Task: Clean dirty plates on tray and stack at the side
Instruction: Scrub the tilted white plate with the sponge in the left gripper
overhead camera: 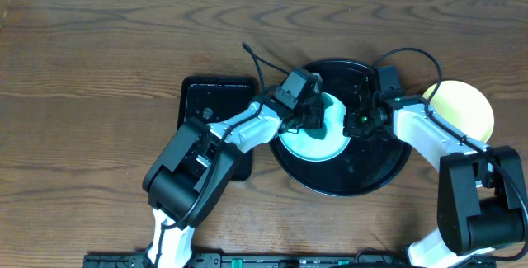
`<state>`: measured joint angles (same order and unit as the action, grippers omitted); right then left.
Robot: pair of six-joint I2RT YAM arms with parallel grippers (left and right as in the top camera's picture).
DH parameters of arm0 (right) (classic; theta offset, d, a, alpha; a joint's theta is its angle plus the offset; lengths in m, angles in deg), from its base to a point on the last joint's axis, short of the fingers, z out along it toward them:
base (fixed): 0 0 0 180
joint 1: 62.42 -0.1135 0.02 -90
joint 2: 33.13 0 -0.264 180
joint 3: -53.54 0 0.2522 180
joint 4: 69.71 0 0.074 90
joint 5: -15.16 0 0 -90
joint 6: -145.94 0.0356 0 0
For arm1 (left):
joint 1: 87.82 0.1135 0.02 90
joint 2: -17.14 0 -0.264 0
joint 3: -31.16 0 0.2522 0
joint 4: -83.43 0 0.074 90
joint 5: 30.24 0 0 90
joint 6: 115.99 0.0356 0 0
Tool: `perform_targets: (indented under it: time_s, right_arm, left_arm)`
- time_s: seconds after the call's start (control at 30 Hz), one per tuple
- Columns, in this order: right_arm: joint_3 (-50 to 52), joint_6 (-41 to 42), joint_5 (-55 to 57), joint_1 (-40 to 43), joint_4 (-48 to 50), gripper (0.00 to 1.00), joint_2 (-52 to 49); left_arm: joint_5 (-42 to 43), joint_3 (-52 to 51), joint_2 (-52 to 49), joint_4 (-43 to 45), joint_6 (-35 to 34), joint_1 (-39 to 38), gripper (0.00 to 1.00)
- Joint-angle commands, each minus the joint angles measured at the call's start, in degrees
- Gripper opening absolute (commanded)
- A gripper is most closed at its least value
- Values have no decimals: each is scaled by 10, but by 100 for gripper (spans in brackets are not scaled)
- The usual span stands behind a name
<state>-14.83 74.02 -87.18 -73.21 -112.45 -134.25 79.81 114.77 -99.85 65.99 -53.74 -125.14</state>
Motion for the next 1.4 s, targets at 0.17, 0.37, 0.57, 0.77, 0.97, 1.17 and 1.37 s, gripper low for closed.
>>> perform_targets:
  time_s: [0.17, 0.37, 0.57, 0.77, 0.97, 1.17, 1.37]
  right_arm:
    - [22, 3, 14, -6, -14, 1, -13]
    - [22, 3, 14, -6, -14, 1, -13]
    - [22, 3, 14, -6, -14, 1, -13]
    - [22, 3, 13, -6, -14, 1, -13]
    - [22, 3, 13, -6, -15, 1, -13]
    - [22, 3, 14, -6, -15, 1, -13]
    - [22, 3, 14, -6, -14, 1, -13]
  left_arm:
    - [-24, 5, 15, -116, 72, 30, 8]
    - [24, 28, 72, -111, 78, 45, 8]
    - [23, 29, 75, -12, 60, 32, 8]
    - [-6, 29, 32, 43, 60, 8, 8]
    - [-18, 29, -6, 53, 61, 4, 8]
    - [-17, 29, -17, -20, 63, 16, 8]
    - [-17, 29, -4, -134, 63, 36, 8]
